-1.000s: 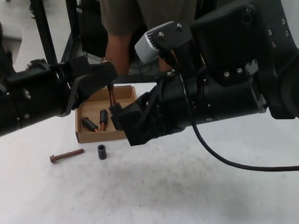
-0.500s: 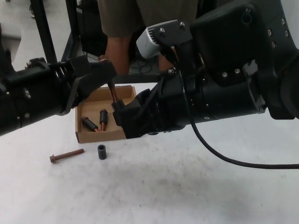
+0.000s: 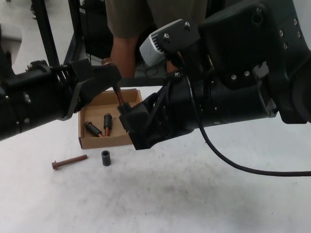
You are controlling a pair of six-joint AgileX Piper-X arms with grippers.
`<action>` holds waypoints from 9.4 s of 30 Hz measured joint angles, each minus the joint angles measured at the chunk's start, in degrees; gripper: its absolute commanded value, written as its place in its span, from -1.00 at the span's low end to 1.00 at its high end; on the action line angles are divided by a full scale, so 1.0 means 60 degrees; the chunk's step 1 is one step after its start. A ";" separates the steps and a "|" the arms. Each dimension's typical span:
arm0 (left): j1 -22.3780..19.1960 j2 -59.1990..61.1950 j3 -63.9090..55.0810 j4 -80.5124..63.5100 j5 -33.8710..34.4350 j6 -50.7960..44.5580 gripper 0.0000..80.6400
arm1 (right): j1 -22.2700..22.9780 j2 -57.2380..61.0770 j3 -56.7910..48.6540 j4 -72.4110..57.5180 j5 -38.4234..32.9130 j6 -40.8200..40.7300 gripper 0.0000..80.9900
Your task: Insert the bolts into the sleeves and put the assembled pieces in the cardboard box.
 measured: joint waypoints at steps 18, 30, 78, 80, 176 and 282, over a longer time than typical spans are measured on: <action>0.0000 0.0000 0.0000 -0.0076 0.0000 0.0240 -0.98 | 0.0000 0.0000 0.0000 -0.0215 0.0127 -0.0006 -0.99; 0.0000 0.0000 -0.0018 -0.0259 0.0102 0.0576 -0.98 | 0.0000 0.0000 -0.0216 -0.0116 0.0181 0.0001 -0.99; -0.0495 -0.0025 -0.0001 -0.0922 0.0353 0.0577 0.45 | 0.0000 0.0054 -0.0367 -0.0533 0.0524 -0.0272 -0.99; -0.0495 -0.0025 -0.0001 -0.0942 0.0353 0.0577 0.45 | 0.0000 0.0054 -0.0367 -0.0688 0.0524 -0.0434 -0.99; -0.0528 -0.6357 -0.2048 1.0591 -0.4277 0.3196 0.24 | -0.1422 1.0214 -1.1055 0.5018 0.0473 0.0533 -0.99; -0.0528 -0.6357 -0.2071 1.1560 -0.4151 0.4508 0.24 | 0.0530 0.5995 -0.3837 0.0525 0.2313 0.1816 -0.45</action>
